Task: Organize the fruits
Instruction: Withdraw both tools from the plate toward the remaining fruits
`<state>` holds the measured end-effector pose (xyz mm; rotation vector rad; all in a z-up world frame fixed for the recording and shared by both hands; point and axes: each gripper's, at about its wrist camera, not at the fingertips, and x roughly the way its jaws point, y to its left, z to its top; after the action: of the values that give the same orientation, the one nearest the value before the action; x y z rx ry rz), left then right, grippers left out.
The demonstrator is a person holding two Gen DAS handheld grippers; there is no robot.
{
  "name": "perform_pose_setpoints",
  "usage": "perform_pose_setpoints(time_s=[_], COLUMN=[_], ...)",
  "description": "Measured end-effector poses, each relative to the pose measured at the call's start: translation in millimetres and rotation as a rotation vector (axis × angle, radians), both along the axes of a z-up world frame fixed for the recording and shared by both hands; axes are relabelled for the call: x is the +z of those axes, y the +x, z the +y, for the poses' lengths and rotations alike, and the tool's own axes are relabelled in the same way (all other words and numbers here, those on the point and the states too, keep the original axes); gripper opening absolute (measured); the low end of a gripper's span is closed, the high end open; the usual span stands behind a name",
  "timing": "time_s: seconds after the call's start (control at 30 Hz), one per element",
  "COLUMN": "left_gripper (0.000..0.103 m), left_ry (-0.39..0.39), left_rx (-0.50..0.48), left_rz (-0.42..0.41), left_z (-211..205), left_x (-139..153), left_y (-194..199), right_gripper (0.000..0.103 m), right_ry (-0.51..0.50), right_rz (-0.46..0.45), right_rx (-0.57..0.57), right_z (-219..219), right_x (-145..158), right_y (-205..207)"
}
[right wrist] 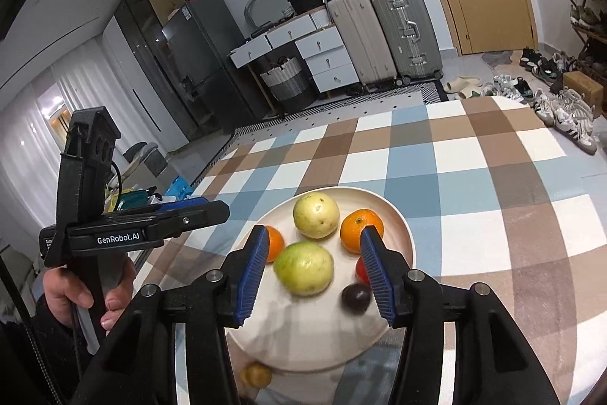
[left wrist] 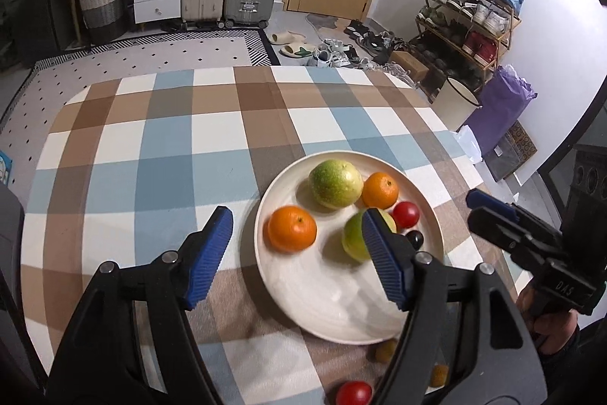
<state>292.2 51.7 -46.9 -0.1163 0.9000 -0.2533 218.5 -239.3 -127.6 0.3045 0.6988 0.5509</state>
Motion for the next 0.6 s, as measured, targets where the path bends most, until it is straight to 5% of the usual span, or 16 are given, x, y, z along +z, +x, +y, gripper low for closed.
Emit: perform_pose_setpoints(time_s=[0.5,0.6], left_gripper=[0.072,0.079], left_ry=[0.03,0.03], left_rx=[0.052,0.063], left_rz=[-0.059,-0.075], left_z=[2.4,1.3], left_x=[14.0,15.8], left_y=[-64.8,-79.3], right_gripper=[0.051,0.056], right_ry=[-0.008,-0.018], right_rz=[-0.043,-0.056], right_rx=[-0.007,-0.008], right_z=[-5.8,-5.3], right_x=[15.3,17.4], right_y=[-43.3,-52.2])
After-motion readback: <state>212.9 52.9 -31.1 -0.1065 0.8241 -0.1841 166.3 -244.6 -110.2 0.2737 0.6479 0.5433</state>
